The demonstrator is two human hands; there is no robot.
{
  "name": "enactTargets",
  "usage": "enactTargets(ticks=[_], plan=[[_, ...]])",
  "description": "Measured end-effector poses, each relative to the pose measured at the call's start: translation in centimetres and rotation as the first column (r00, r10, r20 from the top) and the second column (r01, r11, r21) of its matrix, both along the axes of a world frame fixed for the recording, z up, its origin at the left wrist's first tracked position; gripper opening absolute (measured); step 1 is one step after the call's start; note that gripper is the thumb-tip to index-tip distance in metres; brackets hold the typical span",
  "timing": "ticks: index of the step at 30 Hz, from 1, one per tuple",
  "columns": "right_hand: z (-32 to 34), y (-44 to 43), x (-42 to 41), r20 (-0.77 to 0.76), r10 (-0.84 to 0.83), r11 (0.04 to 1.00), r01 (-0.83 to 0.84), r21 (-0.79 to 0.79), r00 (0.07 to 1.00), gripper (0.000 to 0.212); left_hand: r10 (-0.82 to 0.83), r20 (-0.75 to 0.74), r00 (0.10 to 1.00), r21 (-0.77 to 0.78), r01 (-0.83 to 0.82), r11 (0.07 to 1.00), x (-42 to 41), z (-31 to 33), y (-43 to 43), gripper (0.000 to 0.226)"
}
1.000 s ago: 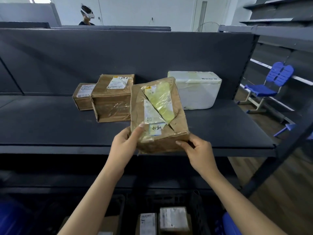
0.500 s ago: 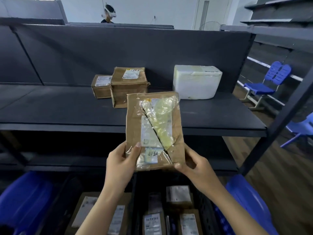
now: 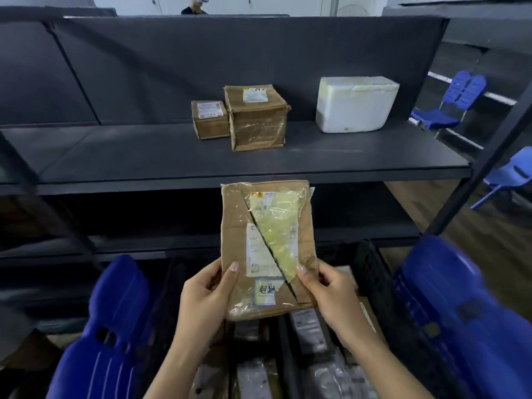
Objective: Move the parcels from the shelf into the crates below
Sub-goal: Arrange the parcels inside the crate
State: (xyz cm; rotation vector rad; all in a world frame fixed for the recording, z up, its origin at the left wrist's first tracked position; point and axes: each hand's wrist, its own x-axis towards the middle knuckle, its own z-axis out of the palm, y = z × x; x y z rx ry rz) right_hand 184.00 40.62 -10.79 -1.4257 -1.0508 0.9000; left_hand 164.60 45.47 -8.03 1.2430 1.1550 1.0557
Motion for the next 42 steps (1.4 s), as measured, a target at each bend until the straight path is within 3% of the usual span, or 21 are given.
enactTargets(ticks=[5,14,18,22,25,27,29,33,42], plan=[[-0.7,-1.0,-2.7,0.011,0.011,0.998,-0.010,-0.057,1.000,0.014,-0.015,0.092,0.996,-0.111,0.025,0.994,-3.0,-0.8,-0.4,0.019],[-1.6,1.5,-3.0,0.060,0.039,0.995,-0.033,-0.099,0.997,0.014,0.043,0.136,0.990,-0.134,-0.025,0.991,-3.3,-2.3,1.2,0.016],[-2.7,2.7,-1.9,0.079,-0.006,0.990,0.017,-0.140,0.997,0.007,0.034,0.045,0.998,-0.098,-0.030,0.995,-2.0,-3.9,2.3,0.015],[-4.6,2.6,-0.4,0.160,-0.071,0.978,0.100,-0.183,0.985,0.027,0.005,0.032,0.999,-0.133,-0.001,0.991,-0.3,-7.1,2.4,0.017],[-6.9,2.4,-0.6,0.137,-0.056,0.962,0.090,-0.259,0.989,0.011,0.029,-0.062,0.998,-0.169,-0.039,0.985,-0.5,-10.3,2.7,0.020],[-8.7,2.8,-1.5,0.133,-0.028,0.942,0.071,-0.329,0.991,0.008,0.046,-0.148,0.988,-0.177,-0.073,0.982,-1.4,-12.4,3.4,0.034],[-10.7,3.6,-2.7,0.146,-0.006,0.924,0.062,-0.378,0.989,0.028,0.037,-0.232,0.972,-0.218,-0.089,0.972,-2.5,-14.1,4.4,0.041],[-14.3,6.2,-6.3,0.146,0.044,0.904,0.023,-0.427,0.988,0.036,0.012,-0.288,0.957,-0.337,-0.114,0.935,-5.7,-17.4,7.0,0.040],[-22.1,13.0,-12.8,0.143,0.053,0.852,0.030,-0.522,0.988,0.035,0.033,-0.430,0.902,-0.426,-0.234,0.874,-10.8,-23.5,13.0,0.024]])
